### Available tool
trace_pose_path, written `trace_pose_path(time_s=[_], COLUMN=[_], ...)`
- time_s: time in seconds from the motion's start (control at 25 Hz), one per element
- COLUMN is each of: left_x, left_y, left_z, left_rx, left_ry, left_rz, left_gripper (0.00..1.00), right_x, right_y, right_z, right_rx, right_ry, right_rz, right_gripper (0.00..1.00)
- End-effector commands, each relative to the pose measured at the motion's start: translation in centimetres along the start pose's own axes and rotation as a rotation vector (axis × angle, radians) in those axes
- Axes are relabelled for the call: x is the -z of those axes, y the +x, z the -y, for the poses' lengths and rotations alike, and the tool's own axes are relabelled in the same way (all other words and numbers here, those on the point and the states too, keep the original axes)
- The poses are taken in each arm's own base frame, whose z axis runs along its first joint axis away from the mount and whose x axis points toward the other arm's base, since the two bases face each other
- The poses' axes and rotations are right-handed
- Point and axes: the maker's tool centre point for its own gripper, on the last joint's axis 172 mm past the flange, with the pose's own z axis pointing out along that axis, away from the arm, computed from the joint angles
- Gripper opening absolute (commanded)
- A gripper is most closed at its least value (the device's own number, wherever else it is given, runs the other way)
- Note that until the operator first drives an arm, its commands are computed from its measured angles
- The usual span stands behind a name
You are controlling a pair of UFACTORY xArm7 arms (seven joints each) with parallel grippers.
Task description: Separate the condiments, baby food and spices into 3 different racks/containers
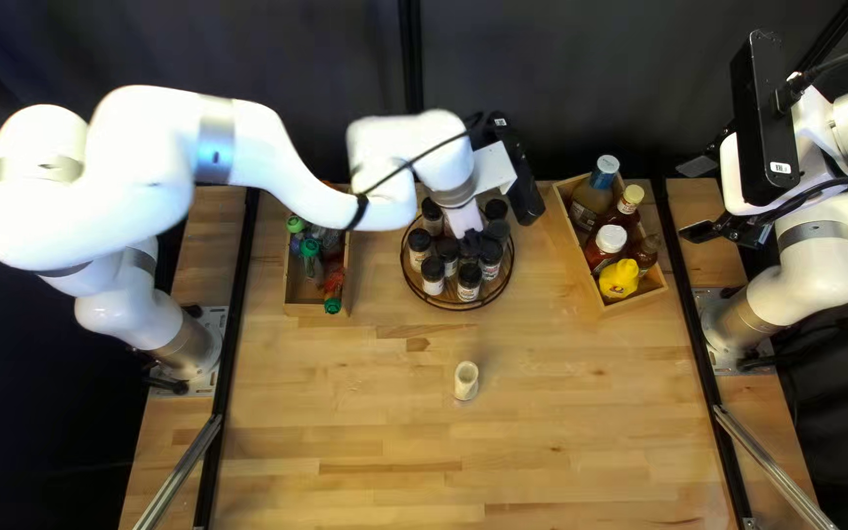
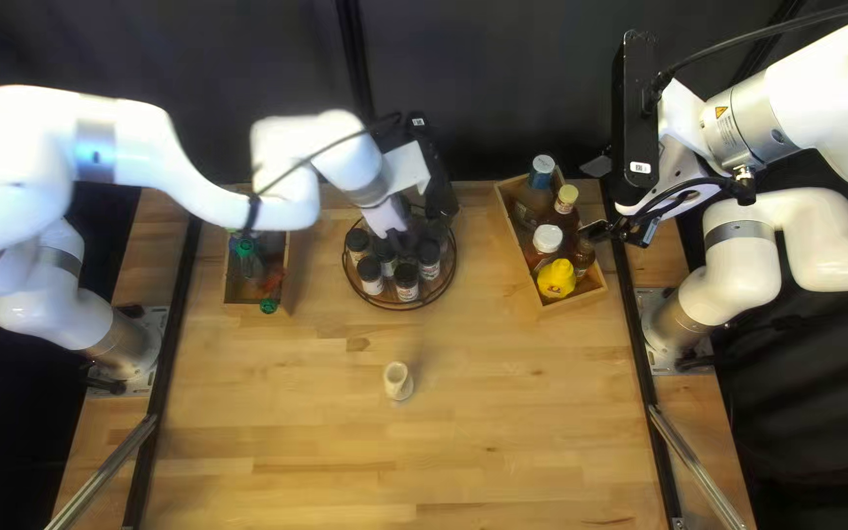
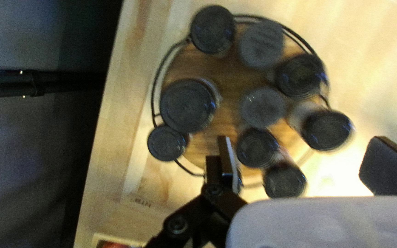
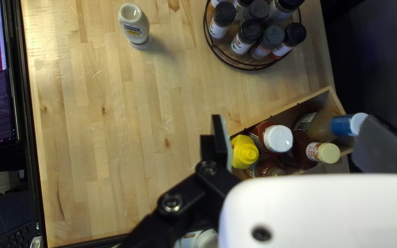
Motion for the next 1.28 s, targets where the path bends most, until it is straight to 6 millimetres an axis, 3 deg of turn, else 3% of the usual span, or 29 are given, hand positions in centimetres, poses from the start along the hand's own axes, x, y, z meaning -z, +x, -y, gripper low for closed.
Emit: trace_pose_path(time_s=[0.04, 0.16, 0.28, 0.4, 0.72, 0.88, 1.0, 1.28], left_x=[6.8, 10.2, 15.1, 18.5, 24.4, 27.4, 29.0, 28.9], left_y=[-3.8, -5.7, -8.8, -11.5, -17.5, -18.5, -18.5, -18.6], left_z=[-2.8, -3.3, -4.0, -4.3, -3.7, -3.0, -2.7, -2.7], left_rx=[-0.138, -0.155, -0.157, -0.138, -0.056, -0.034, -0.041, -0.042], left_ry=[-0.142, -0.155, -0.140, -0.102, -0.041, -0.046, -0.058, -0.061], left_rz=[-0.002, -0.017, -0.055, -0.102, -0.220, -0.280, -0.320, -0.324], left_gripper=[1.00, 1.00, 1.00, 1.00, 1.00, 1.00, 1.00, 1.00], right_x=[0.0, 0.0, 0.0, 0.0, 0.0, 0.0, 0.0, 0.0], right_y=[0.0, 0.0, 0.0, 0.0, 0.0, 0.0, 0.0, 0.0], right_z=[0.0, 0.0, 0.0, 0.0, 0.0, 0.0, 0.0, 0.0], right_rx=[0.000, 0.000, 0.000, 0.000, 0.000, 0.000, 0.000, 0.000], right_ry=[0.000, 0.000, 0.000, 0.000, 0.000, 0.000, 0.000, 0.000], right_rz=[0.000, 0.000, 0.000, 0.000, 0.000, 0.000, 0.000, 0.000], right_gripper=[1.00, 1.00, 1.00, 1.00, 1.00, 1.00, 1.00, 1.00])
